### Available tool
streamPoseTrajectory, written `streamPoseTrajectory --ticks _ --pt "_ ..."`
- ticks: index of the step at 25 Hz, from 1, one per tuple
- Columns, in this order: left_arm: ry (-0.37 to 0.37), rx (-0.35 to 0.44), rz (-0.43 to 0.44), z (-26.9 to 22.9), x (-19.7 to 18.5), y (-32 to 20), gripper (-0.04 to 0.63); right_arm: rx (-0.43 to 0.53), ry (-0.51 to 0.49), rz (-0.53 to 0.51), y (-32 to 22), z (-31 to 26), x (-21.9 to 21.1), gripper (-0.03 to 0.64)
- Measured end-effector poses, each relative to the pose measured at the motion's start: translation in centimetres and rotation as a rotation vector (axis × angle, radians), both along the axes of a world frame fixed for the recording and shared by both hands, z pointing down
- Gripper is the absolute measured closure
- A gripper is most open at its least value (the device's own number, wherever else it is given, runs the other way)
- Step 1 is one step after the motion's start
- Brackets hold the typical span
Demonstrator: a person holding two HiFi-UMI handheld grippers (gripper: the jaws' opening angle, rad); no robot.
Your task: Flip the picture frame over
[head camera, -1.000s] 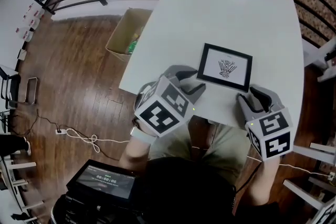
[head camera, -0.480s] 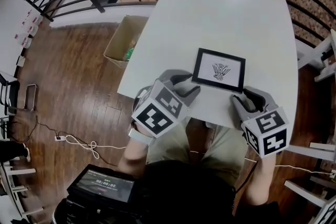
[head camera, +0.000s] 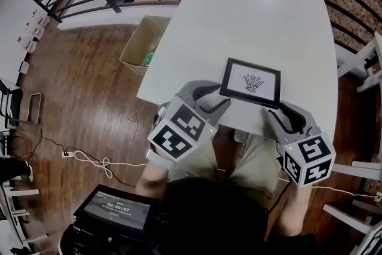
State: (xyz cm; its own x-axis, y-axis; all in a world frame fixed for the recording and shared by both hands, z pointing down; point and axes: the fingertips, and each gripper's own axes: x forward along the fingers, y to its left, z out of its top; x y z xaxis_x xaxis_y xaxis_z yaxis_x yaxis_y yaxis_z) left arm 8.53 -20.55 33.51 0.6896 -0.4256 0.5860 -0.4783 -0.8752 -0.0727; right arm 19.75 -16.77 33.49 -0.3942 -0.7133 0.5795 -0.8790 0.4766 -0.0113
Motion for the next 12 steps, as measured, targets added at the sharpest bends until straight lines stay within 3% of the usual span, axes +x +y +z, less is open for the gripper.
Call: streamPoseTrajectory --ticks 12 --pt "0.095 0.066 0.0 -3.0 -0.1 1.5 0.43 0.107 -0.013 0.027 1.3 -3.5 -0.2 0.494"
